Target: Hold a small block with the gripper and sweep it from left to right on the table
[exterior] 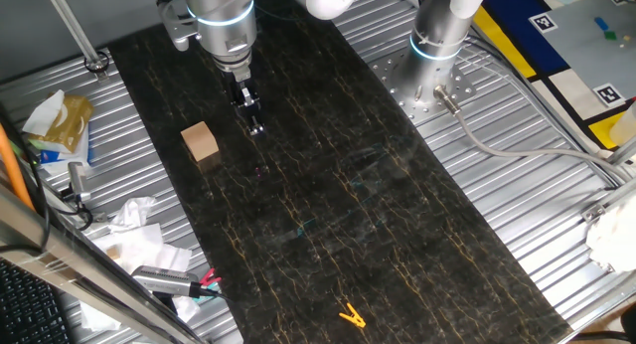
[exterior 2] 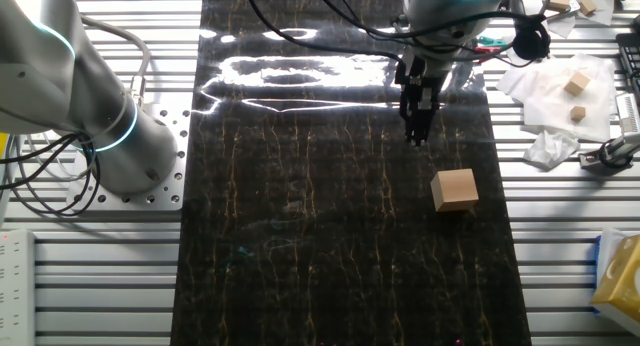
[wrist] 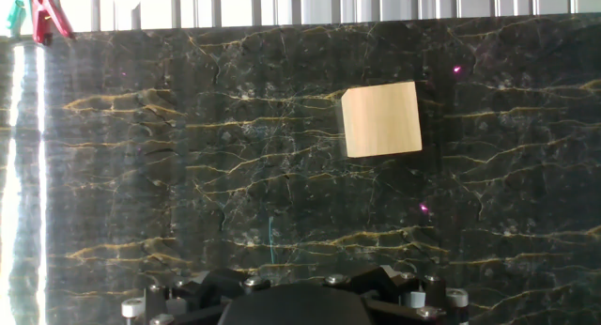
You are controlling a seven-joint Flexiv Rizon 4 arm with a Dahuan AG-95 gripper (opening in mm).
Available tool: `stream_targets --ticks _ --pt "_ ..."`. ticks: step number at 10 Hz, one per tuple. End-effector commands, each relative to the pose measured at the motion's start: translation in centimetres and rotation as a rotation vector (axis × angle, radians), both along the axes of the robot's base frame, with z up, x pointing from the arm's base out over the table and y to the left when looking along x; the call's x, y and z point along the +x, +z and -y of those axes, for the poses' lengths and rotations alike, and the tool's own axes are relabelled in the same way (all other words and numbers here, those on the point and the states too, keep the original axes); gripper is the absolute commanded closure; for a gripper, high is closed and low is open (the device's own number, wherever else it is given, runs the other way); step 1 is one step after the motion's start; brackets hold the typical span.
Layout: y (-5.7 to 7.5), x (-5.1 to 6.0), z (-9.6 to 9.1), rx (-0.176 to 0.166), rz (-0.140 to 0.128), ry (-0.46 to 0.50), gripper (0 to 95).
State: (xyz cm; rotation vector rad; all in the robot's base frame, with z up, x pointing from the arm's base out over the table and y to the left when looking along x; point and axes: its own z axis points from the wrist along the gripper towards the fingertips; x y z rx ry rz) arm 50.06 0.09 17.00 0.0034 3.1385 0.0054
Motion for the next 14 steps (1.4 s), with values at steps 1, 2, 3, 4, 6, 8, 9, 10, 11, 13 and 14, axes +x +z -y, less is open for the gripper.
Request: stream_targets --ticks 1,2,3,4,6,8,9,10,11,13,14 --pt "0.00 -0.06 0.09 0.011 0.111 -0.028 95.0" --pt "0.01 -0.05 0.08 0.011 0.111 -0.032 95.0" --pt "0.01 -0.04 0.08 0.010 0.111 -0.036 95.0" --pt "0.01 -0.04 0.08 0.010 0.111 -0.036 95.0" --pt "0.01 -0.03 0.08 0.009 0.111 -0.038 95.0" --pt "0.01 -0.03 0.08 0.009 0.111 -0.036 95.0" --pt "0.02 -0.03 0.08 0.010 0.112 -0.034 95.0" --pt "0.02 -0.03 0.08 0.010 0.115 -0.038 95.0" --pt "0.02 -0.03 0.08 0.010 0.116 -0.043 95.0" --pt "0.02 -0.03 0.08 0.010 0.115 -0.041 76.0" --pt "0.03 -0.04 0.07 0.009 0.116 -0.033 76.0"
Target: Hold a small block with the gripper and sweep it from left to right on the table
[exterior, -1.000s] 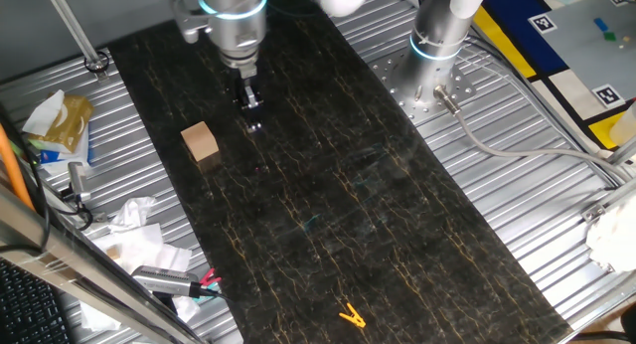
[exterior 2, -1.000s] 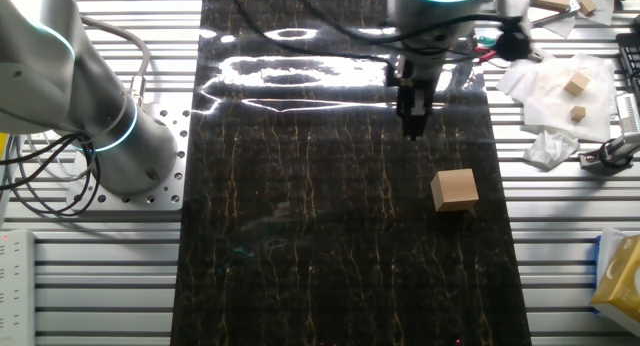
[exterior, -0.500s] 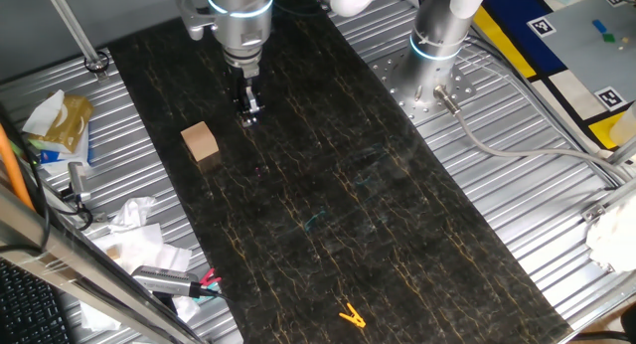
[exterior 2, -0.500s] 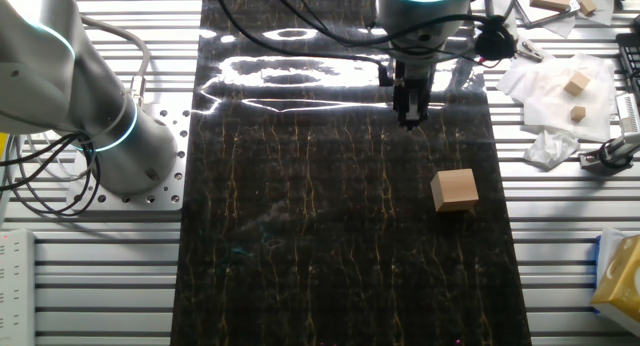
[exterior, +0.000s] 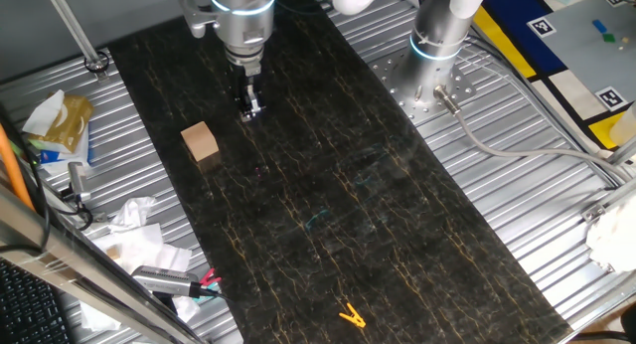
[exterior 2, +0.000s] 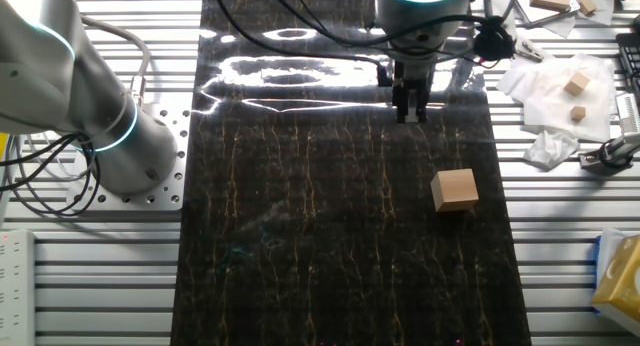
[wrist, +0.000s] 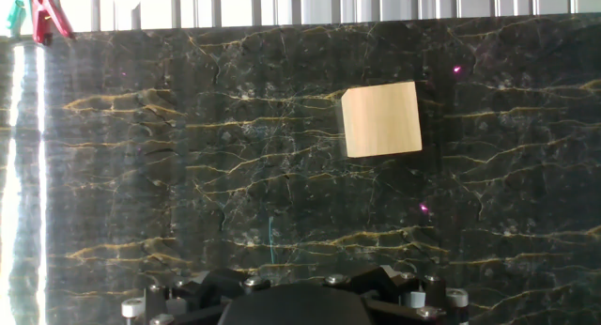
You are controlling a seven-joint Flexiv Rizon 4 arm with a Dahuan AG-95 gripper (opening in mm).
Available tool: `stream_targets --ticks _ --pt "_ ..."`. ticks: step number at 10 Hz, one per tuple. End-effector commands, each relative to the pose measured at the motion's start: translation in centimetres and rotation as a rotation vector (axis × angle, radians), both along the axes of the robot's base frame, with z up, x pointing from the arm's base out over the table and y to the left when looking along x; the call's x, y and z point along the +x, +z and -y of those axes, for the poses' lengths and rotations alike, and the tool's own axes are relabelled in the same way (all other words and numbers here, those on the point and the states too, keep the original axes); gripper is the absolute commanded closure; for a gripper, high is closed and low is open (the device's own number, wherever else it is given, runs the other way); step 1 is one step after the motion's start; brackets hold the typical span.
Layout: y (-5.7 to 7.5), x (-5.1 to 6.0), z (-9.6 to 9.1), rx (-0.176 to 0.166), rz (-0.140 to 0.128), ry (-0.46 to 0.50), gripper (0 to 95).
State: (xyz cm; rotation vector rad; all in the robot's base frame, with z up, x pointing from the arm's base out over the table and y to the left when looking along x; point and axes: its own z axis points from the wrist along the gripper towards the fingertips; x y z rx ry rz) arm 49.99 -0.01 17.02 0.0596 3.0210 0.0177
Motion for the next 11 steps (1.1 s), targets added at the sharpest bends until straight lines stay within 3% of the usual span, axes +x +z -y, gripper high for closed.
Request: stream_targets --ticks 1,2,3,11 --pt "0.01 0.03 -0.02 0.000 0.000 0.011 76.0" --pt "0.01 0.03 -0.02 -0.002 0.000 0.017 76.0" --pt "0.01 0.03 -0.02 -0.004 0.000 0.022 57.0" --pt "0.02 0.03 -0.02 -0.002 -0.001 0.015 57.0"
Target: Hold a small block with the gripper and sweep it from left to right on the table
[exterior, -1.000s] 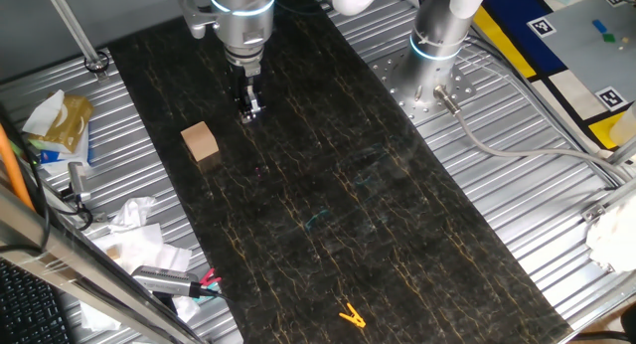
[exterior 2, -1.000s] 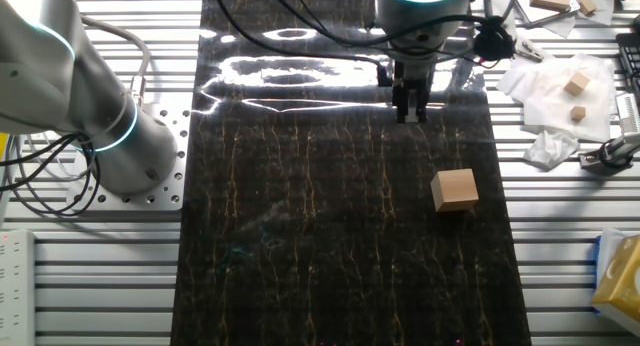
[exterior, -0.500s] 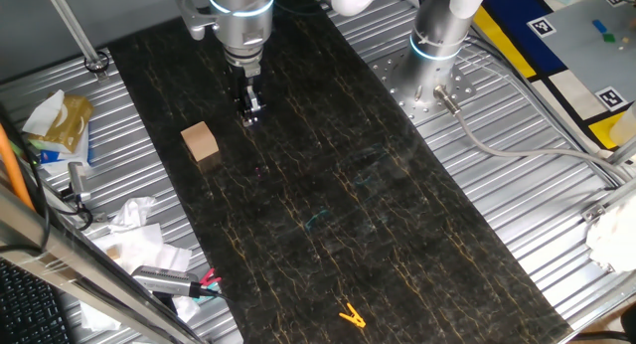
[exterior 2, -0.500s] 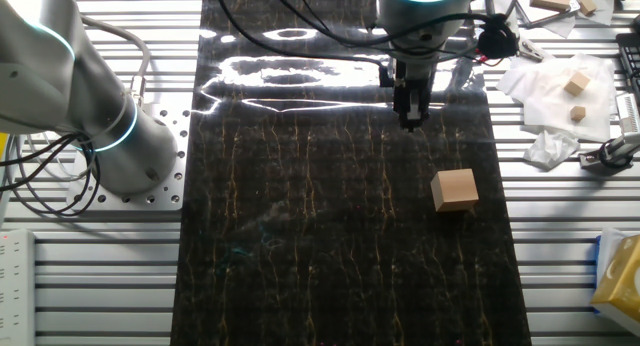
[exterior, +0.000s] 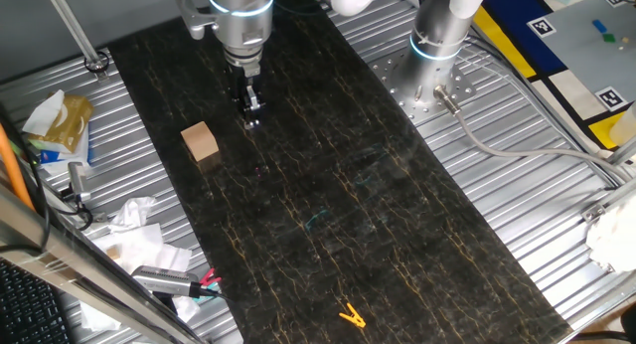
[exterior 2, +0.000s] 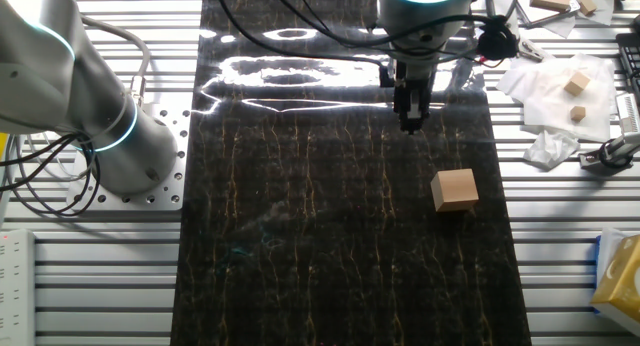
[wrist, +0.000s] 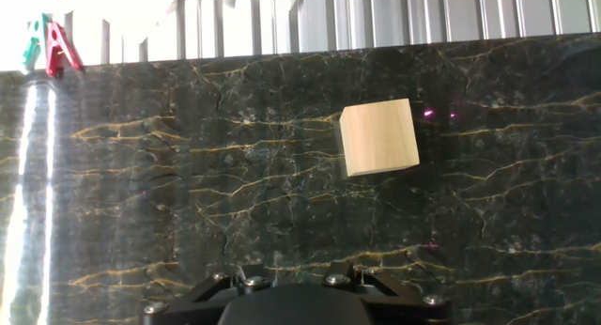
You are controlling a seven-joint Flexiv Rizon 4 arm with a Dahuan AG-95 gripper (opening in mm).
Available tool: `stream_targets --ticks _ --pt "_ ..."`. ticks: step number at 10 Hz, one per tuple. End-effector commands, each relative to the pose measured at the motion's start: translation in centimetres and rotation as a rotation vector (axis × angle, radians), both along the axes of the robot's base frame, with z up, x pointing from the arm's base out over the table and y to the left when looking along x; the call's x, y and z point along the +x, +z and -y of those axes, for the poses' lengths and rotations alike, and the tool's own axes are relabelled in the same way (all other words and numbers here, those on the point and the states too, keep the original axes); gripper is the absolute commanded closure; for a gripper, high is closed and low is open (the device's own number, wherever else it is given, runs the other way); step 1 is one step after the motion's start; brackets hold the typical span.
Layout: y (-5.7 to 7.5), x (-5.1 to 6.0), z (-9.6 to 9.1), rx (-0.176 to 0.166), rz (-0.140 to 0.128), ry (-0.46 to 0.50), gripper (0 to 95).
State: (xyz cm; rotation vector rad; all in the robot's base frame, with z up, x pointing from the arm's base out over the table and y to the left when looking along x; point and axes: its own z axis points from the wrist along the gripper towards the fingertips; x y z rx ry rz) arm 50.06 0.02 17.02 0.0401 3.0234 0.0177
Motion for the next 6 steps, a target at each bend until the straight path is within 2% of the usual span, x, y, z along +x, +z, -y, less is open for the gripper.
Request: stream_targets --ticks 1,6 --pt "0.02 -0.03 0.01 -0.001 0.002 0.006 57.0" --pt "-0.58 0.32 0.27 -0.006 0.010 0.002 57.0"
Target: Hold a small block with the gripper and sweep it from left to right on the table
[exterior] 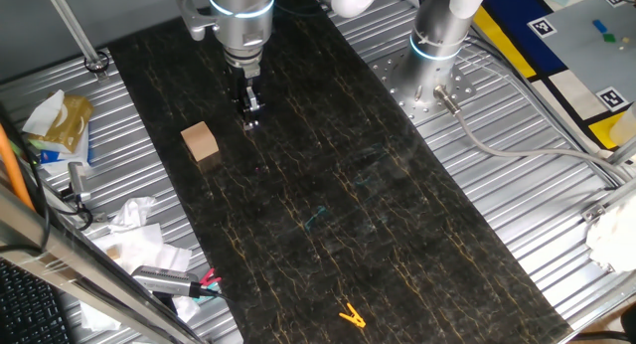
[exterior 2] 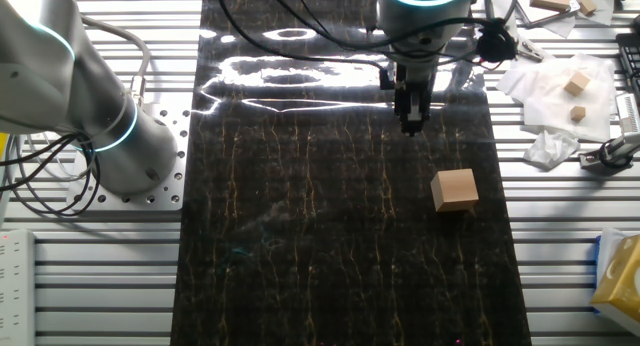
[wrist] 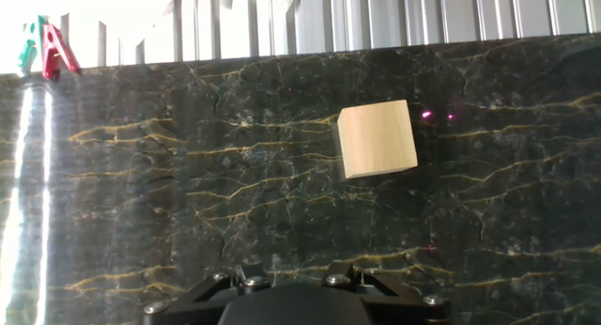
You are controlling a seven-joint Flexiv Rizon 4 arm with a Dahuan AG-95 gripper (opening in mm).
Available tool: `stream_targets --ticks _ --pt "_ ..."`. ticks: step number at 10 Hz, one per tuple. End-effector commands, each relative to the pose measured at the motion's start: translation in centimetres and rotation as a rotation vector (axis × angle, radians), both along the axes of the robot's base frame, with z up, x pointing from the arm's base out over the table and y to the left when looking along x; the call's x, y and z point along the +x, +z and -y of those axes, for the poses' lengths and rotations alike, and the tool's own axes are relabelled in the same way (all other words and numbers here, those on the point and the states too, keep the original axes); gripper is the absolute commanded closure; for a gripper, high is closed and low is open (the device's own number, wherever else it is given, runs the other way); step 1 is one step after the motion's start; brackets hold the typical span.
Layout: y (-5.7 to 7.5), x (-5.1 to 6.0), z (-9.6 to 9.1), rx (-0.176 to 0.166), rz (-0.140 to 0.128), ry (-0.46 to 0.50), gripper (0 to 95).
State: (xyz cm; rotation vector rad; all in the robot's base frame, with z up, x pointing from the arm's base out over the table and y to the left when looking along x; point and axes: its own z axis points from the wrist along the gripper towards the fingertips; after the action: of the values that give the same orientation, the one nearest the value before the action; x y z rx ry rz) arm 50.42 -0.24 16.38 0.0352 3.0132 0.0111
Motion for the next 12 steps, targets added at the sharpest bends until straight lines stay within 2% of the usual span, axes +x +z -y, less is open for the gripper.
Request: stream_targets --ticks 1,7,12 --pt "-0.2 0.1 0.2 0.000 0.003 0.000 57.0" --pt "-1.2 1.1 0.7 -0.003 0.006 -0.001 57.0" --pt "-1.4 1.3 0.9 -0.004 0.010 0.000 57.0"
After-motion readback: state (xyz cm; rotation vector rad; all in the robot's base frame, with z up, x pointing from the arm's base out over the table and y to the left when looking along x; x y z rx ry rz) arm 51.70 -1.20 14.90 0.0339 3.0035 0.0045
